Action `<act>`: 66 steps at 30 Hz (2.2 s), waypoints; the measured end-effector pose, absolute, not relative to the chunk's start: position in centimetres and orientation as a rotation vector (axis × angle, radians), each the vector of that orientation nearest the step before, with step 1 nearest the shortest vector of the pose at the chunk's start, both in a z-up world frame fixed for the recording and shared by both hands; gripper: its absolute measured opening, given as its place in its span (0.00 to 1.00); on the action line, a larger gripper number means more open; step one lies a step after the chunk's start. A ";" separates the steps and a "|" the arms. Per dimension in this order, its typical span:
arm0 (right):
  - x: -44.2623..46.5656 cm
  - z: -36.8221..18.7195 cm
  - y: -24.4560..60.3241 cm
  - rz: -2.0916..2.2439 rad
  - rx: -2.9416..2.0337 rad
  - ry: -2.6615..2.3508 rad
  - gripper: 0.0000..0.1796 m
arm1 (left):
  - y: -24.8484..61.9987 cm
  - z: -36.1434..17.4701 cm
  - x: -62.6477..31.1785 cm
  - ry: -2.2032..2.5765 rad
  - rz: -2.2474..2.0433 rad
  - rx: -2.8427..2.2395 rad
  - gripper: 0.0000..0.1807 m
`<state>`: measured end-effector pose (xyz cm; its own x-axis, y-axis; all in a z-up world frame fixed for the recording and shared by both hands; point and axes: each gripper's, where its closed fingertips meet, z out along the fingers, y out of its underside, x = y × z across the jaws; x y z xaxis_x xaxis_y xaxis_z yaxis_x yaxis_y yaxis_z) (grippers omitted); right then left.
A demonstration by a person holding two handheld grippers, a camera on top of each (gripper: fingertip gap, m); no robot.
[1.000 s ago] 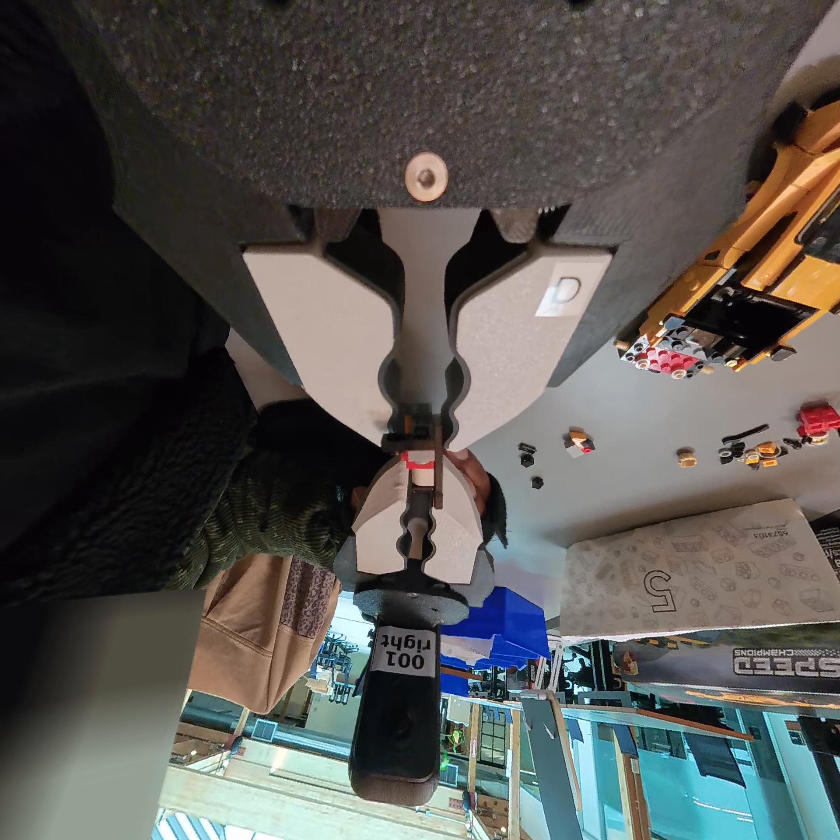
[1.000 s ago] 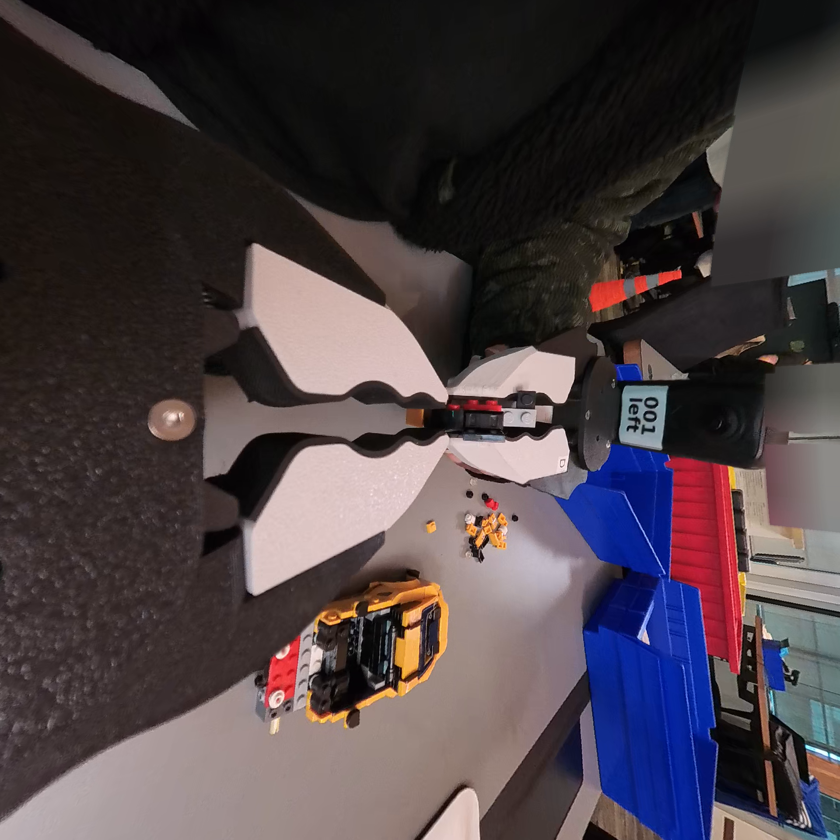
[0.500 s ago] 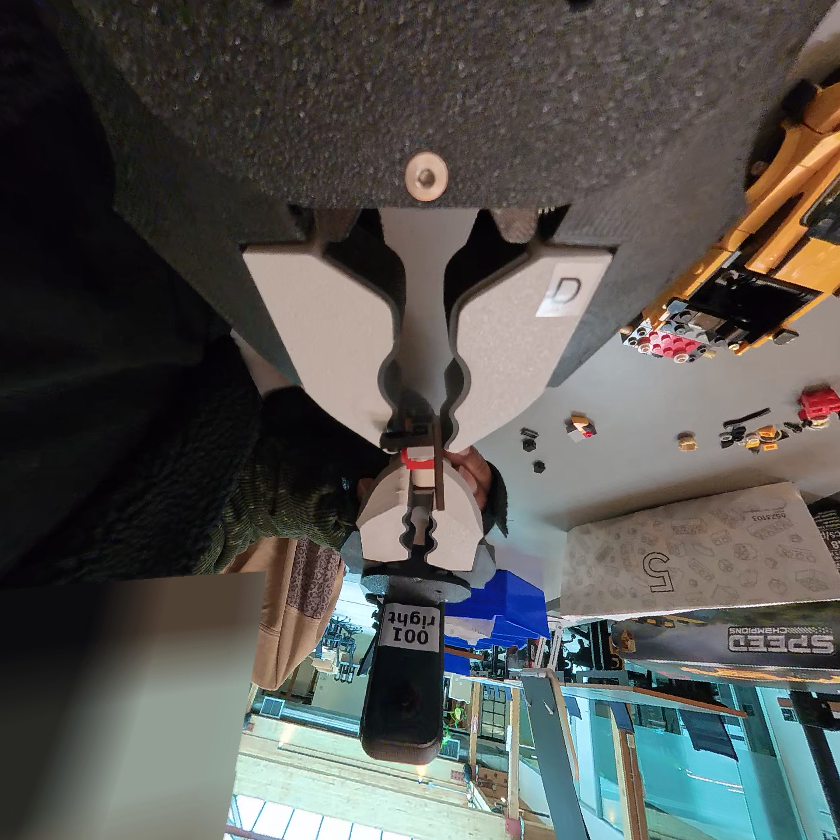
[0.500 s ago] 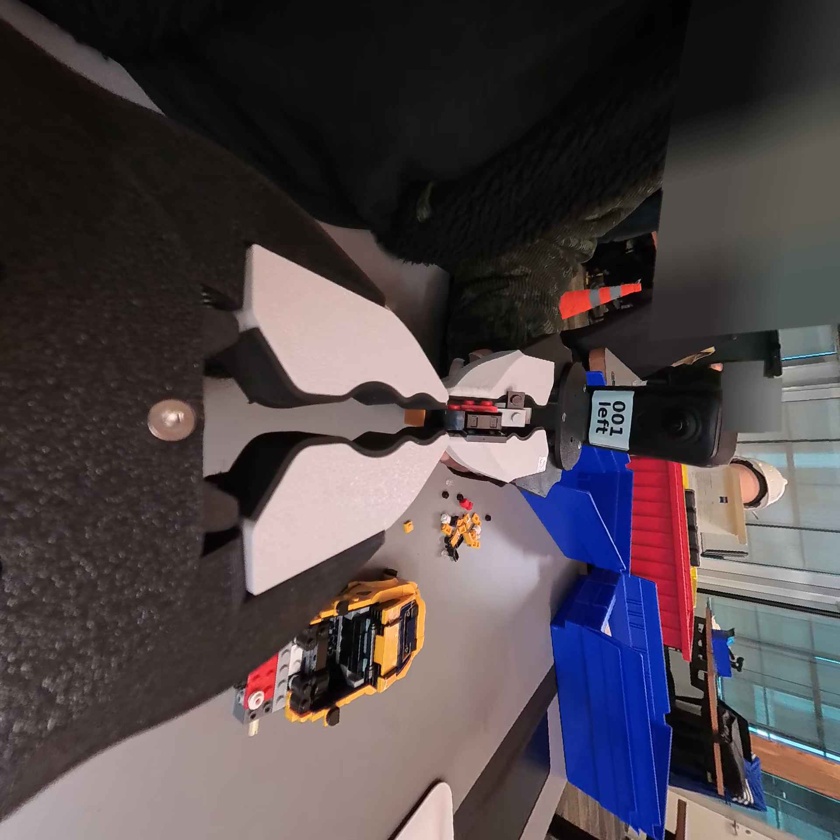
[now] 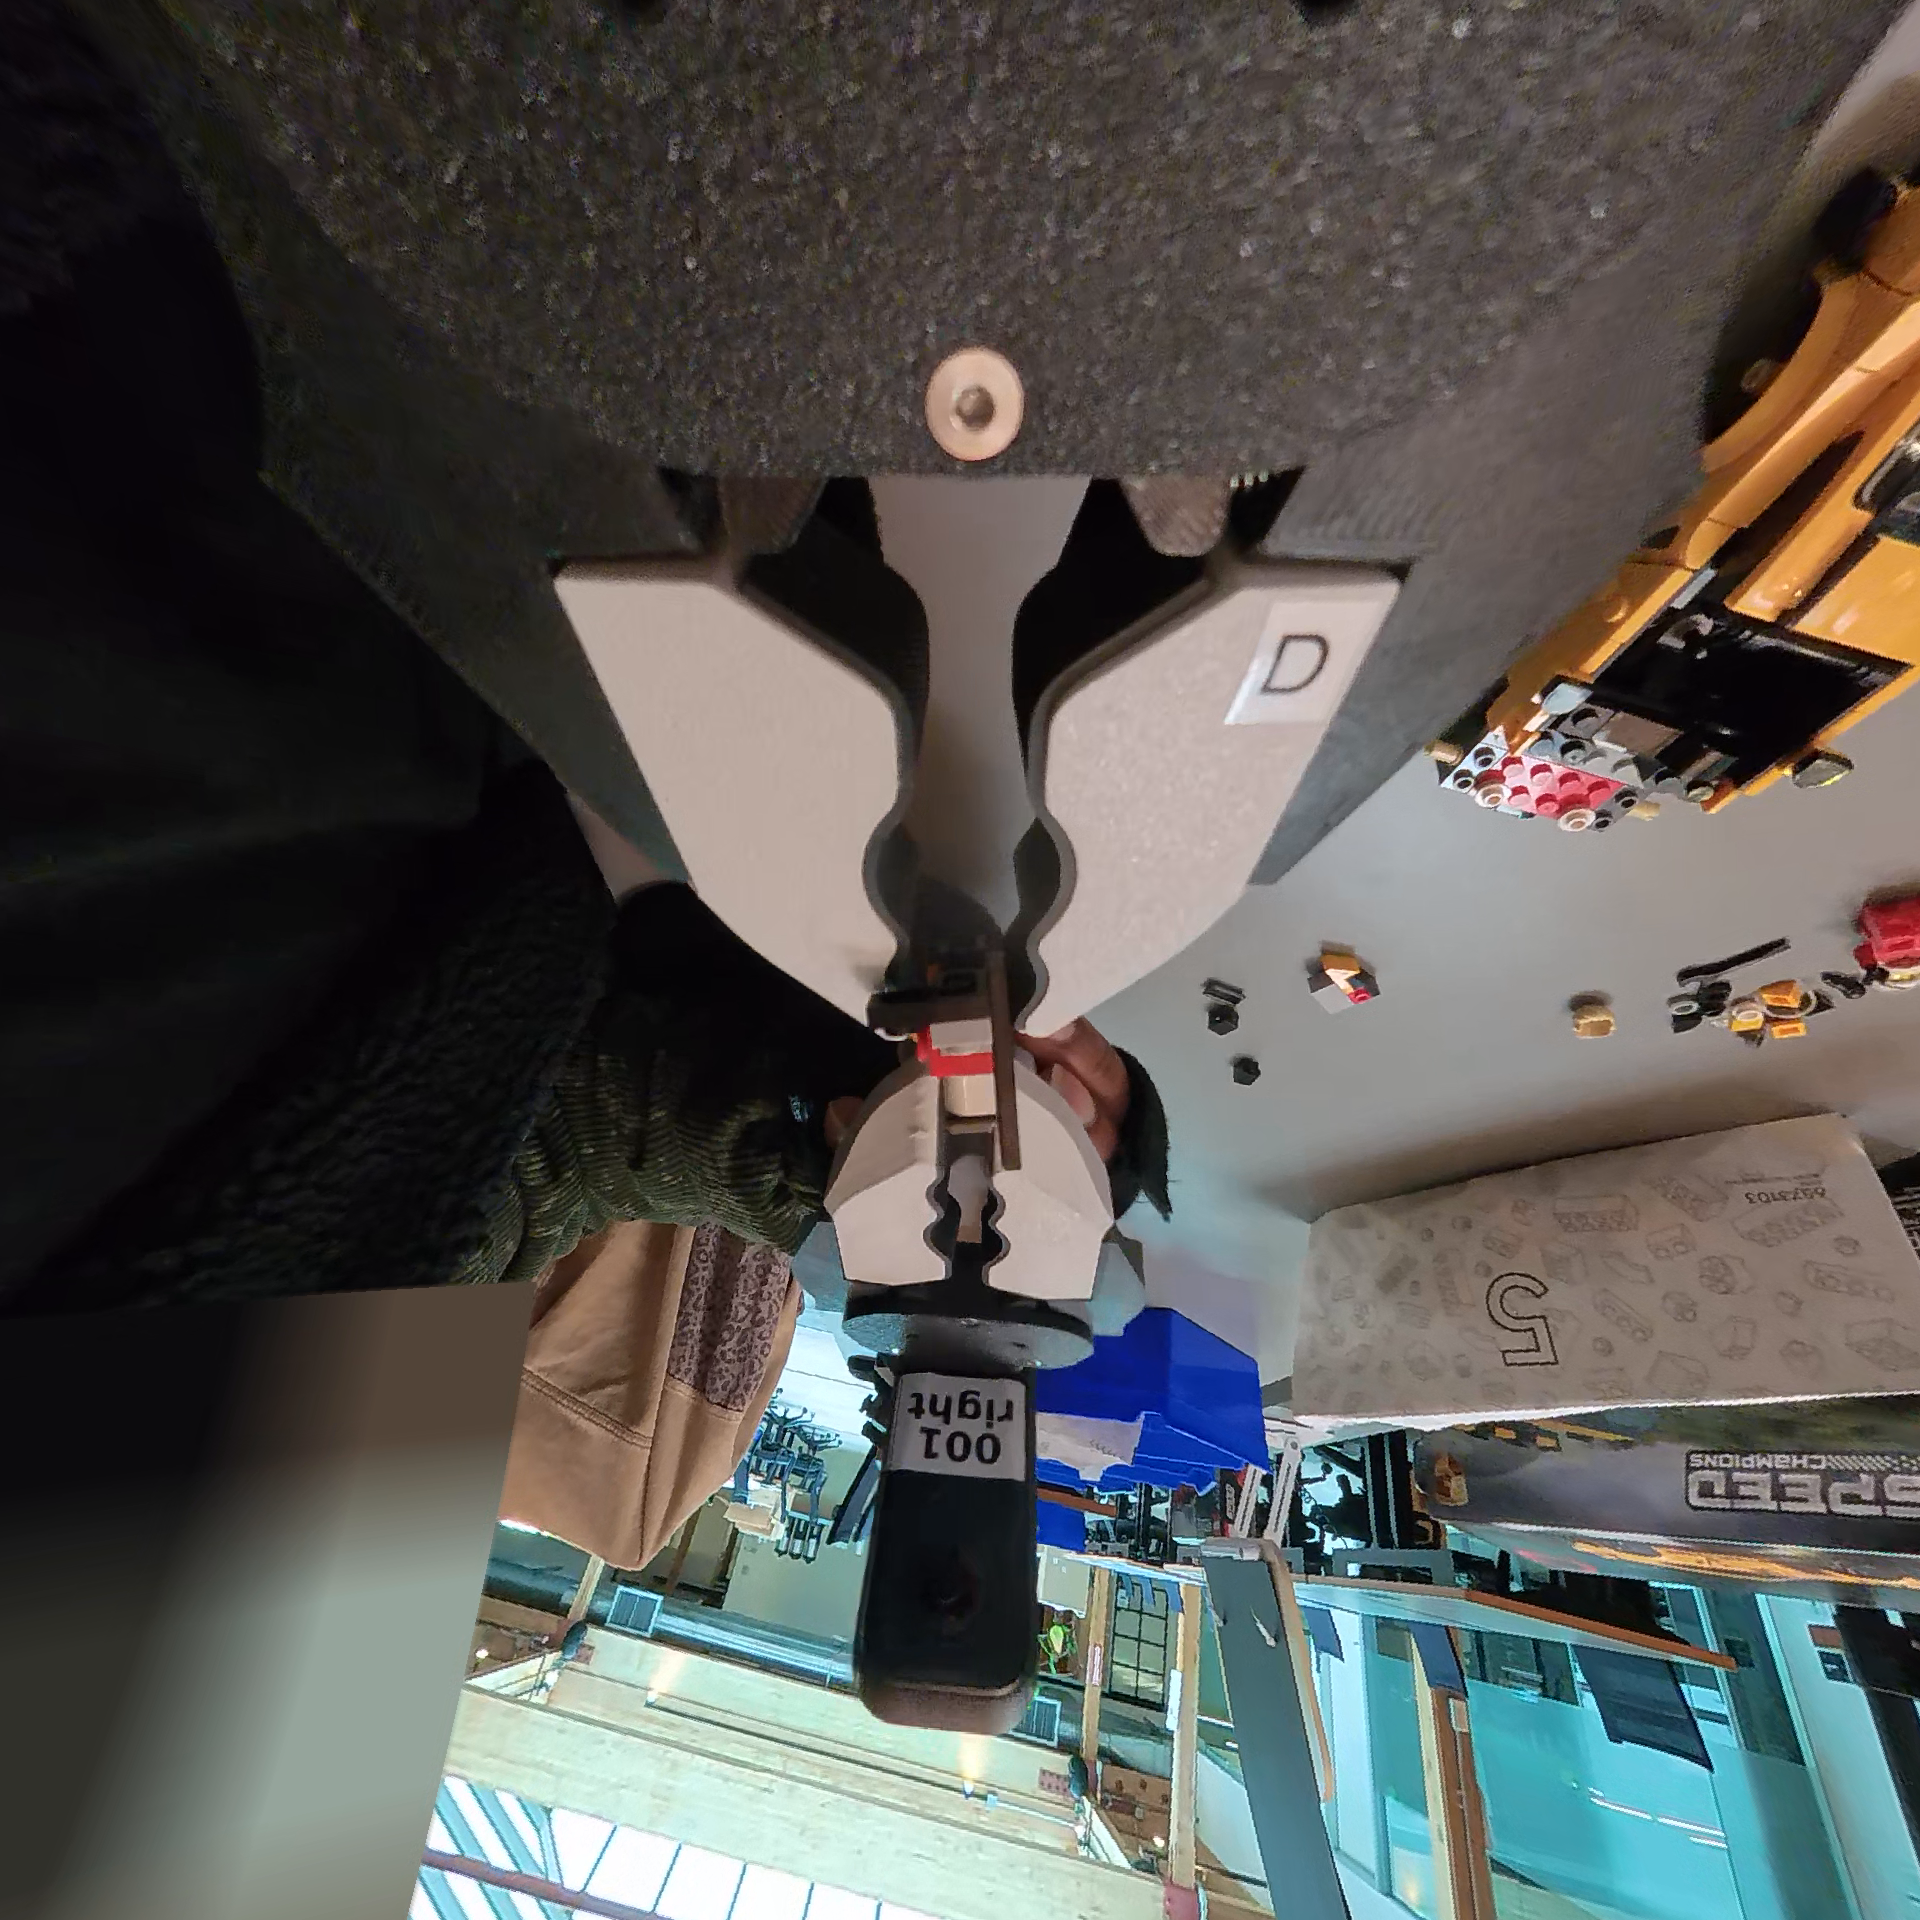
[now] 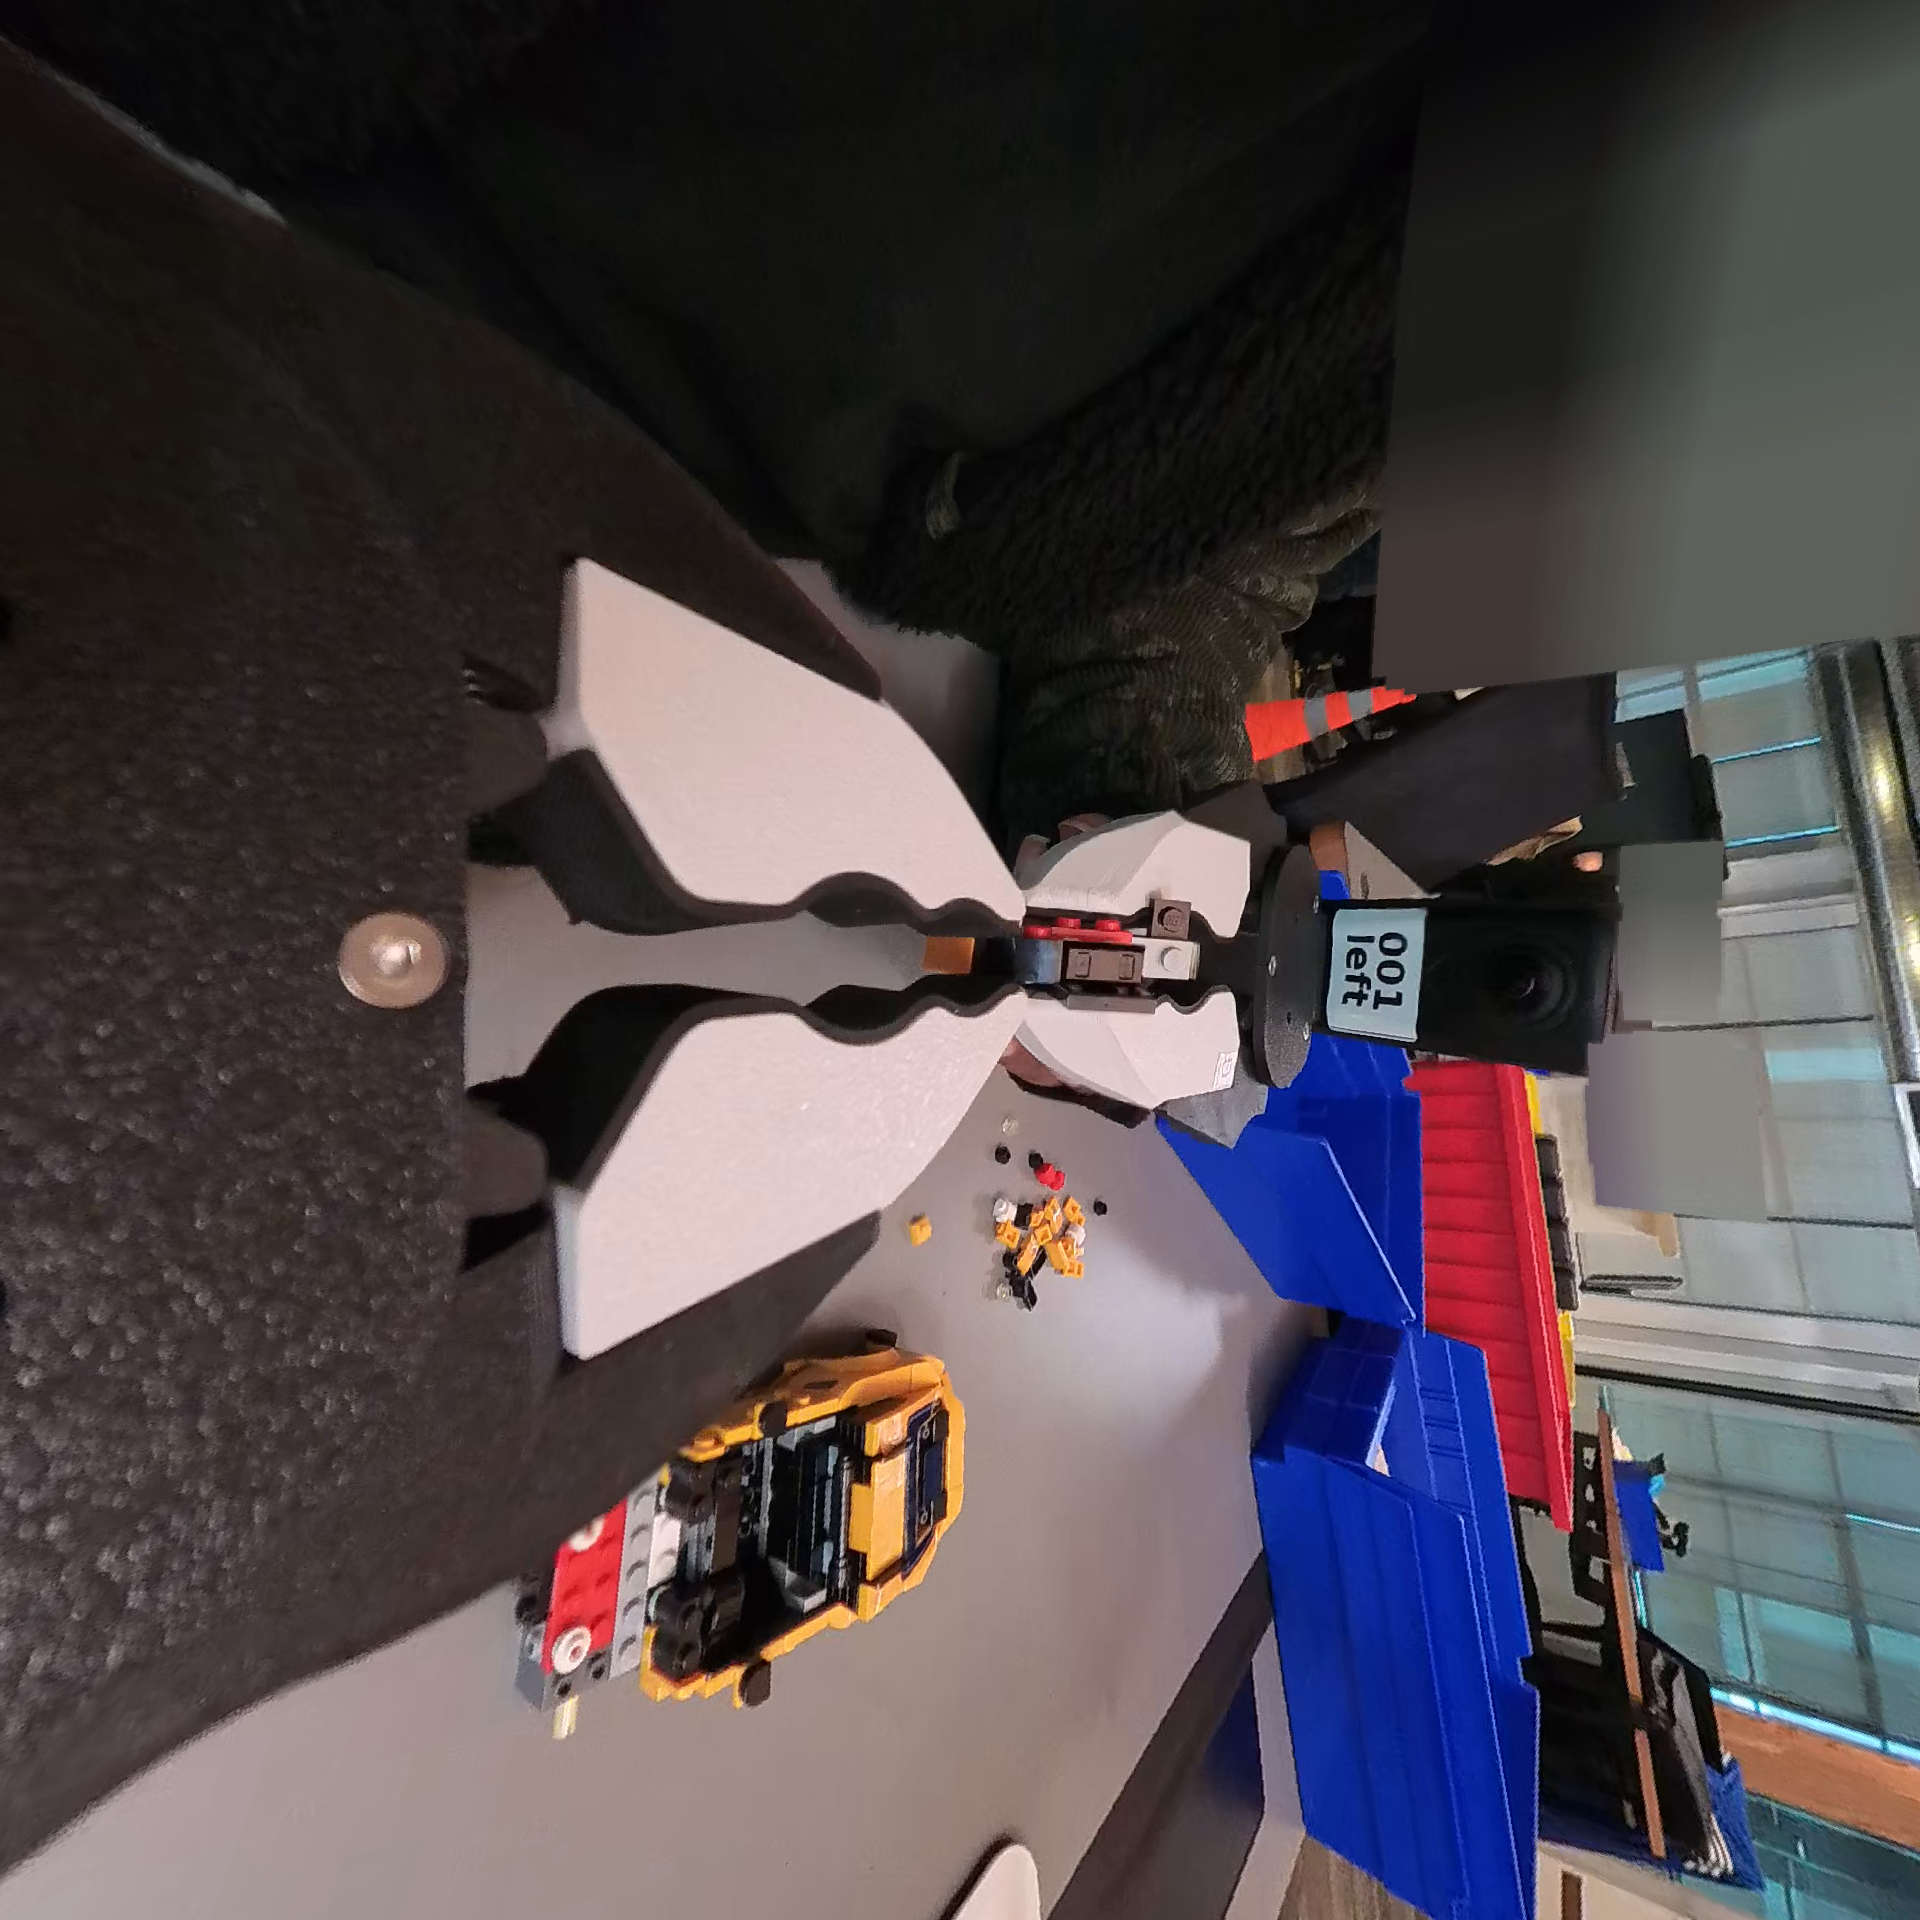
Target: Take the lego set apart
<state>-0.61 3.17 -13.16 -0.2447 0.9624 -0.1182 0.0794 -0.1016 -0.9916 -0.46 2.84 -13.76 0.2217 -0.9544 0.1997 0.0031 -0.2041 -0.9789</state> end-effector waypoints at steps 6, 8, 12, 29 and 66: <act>-0.6 -12.9 2.9 1.543 -1.217 -1.363 0.04 | 2.6 -13.5 -0.5 0.957 -1.198 -1.463 0.08; -0.5 -12.8 2.9 1.578 -1.222 -1.357 0.04 | 2.5 -13.5 -0.4 0.960 -1.200 -1.460 0.08; -0.5 -12.7 3.0 1.610 -1.228 -1.335 0.03 | 2.5 -13.4 -0.5 0.953 -1.203 -1.458 0.08; 1.1 -10.6 5.4 1.655 -1.217 -1.122 0.04 | 3.9 -15.1 -1.3 0.900 -1.179 -1.583 0.08; -1.3 -19.1 5.3 0.363 -1.067 -1.703 0.04 | 4.8 -18.9 -0.4 0.725 -1.409 -1.887 0.03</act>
<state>-1.33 5.25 -19.06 -0.0567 0.7920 0.6078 0.4754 0.5568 -0.6812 -0.42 4.76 -18.87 0.2645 -0.7594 0.5944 -0.0425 -0.6250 -0.7795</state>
